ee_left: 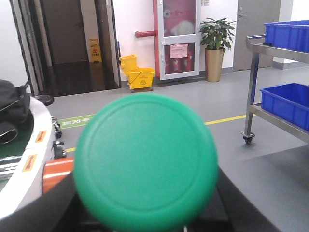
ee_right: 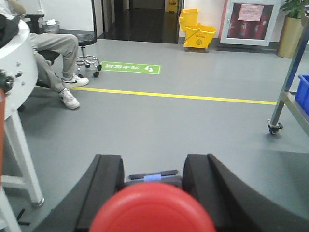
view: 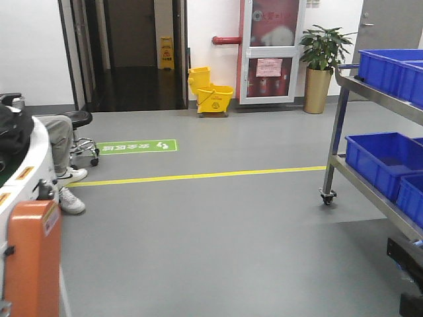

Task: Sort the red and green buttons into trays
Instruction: 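Drive the base to the cart with the green and red trays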

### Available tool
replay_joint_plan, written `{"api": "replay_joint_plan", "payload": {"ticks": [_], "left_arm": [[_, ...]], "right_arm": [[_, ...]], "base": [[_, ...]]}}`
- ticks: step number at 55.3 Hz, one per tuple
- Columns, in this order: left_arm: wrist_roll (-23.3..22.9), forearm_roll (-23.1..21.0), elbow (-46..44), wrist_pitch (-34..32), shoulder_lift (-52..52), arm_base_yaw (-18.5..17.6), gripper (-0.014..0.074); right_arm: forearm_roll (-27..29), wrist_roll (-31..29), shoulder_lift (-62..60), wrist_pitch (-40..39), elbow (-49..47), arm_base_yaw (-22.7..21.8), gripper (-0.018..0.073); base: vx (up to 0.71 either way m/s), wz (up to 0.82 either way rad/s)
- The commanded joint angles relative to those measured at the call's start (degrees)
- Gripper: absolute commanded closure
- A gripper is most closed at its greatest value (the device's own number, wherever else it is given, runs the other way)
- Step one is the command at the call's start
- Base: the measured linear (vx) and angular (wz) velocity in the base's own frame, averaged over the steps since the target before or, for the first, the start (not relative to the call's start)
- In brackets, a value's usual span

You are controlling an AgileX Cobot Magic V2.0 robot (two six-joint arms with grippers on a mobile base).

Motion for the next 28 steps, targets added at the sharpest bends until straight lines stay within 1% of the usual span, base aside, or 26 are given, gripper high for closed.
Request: {"api": "replay_joint_plan", "payload": {"ticks": [1, 28], "left_arm": [[-0.5, 0.0, -1.8, -5.0, 0.3, -0.3, 0.0596], [-0.5, 0.0, -1.8, -5.0, 0.3, -0.3, 0.0596]], "right_arm": [[-0.6, -0.4, -0.4, -4.9, -1.9, -0.2, 0.0568], [-0.6, -0.4, -0.4, -4.9, -1.9, -0.2, 0.0568]], "base": [[0.43, -0.11], [0.45, -0.17]]}}
